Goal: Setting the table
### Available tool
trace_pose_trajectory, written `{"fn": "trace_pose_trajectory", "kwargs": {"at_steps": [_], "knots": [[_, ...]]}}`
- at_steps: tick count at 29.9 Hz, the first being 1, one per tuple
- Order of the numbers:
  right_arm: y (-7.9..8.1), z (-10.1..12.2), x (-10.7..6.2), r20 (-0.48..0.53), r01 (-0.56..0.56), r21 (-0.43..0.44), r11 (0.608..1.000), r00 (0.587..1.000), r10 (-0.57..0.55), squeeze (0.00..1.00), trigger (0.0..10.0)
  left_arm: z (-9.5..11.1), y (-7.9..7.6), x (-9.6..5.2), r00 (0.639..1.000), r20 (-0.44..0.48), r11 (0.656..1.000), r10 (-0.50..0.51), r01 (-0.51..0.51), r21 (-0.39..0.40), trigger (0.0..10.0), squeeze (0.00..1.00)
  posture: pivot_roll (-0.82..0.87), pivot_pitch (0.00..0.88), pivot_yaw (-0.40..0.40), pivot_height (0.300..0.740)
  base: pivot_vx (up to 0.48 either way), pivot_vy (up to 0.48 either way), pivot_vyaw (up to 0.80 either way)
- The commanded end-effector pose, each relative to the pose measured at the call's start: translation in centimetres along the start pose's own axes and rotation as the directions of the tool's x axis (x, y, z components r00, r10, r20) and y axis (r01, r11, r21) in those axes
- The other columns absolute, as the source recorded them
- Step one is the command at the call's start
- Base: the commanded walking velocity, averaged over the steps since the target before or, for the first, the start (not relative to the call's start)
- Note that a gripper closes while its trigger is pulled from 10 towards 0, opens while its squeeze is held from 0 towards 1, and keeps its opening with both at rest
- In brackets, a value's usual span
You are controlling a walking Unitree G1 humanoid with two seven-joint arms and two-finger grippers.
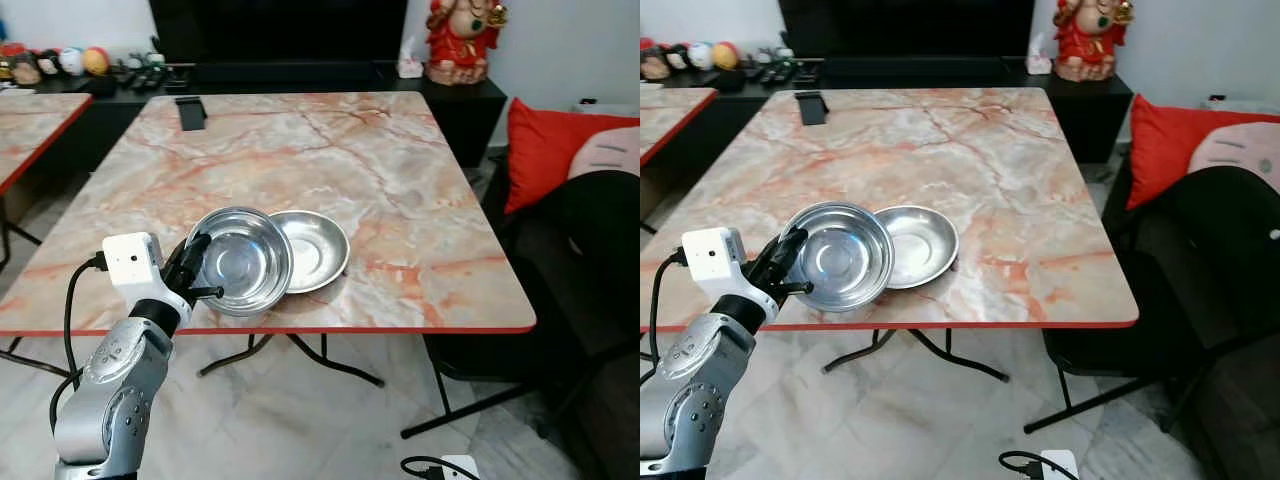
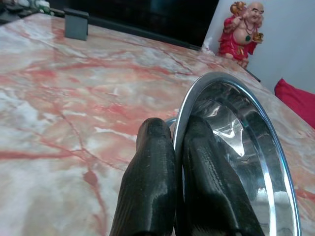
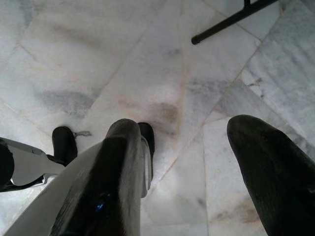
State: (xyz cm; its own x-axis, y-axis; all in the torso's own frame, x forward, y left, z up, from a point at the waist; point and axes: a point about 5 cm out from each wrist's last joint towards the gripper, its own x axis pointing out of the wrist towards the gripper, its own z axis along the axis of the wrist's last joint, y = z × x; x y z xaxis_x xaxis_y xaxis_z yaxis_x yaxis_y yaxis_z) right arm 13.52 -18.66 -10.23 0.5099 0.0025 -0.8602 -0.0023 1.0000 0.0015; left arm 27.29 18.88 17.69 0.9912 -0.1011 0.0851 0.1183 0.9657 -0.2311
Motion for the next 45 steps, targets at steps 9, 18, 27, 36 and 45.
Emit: {"fn": "trace_pose_trajectory", "kwargs": {"at_steps": [9,18,27,36,45], "knots": [[-0.01,-0.09,-0.03,-0.001,-0.001,-0.008,1.000,1.000,0.001,0.00,10.0,0.31,-0.09,0.12,1.000,0.024,1.000,0.012,-0.013,0.011,10.0,0.00,0.01,0.000,-0.005,0.740,0.000,-0.068,0.00],[-0.03,-0.09,-0.03,-0.001,-0.002,-0.010,1.000,1.000,0.002,0.00,10.0,0.30,-0.19,0.21,1.000,0.023,1.000,0.012,-0.013,0.015,10.0,0.00,0.01,0.000,-0.006,0.740,0.000,-0.189,0.00],[-0.07,-0.12,-0.04,-0.001,-0.002,-0.013,1.000,1.000,0.002,0.00,10.0,0.29,-0.10,0.26,0.999,0.025,0.999,0.020,-0.021,0.037,10.0,0.00,0.00,0.000,-0.006,0.740,0.000,0.000,0.00],[-0.11,-0.11,-0.05,-0.002,-0.004,-0.020,1.000,1.000,0.004,0.00,10.0,0.17,-0.13,0.32,0.999,0.026,0.999,0.019,-0.020,0.033,10.0,0.00,0.00,0.000,-0.007,0.740,0.000,-0.404,0.00],[-0.13,-0.09,-0.05,-0.002,-0.003,-0.018,1.000,1.000,0.003,0.00,10.0,0.21,-0.04,0.31,0.999,0.027,0.999,0.021,-0.022,0.036,10.0,0.00,0.00,0.000,-0.010,0.740,0.000,-0.087,0.00]]}}
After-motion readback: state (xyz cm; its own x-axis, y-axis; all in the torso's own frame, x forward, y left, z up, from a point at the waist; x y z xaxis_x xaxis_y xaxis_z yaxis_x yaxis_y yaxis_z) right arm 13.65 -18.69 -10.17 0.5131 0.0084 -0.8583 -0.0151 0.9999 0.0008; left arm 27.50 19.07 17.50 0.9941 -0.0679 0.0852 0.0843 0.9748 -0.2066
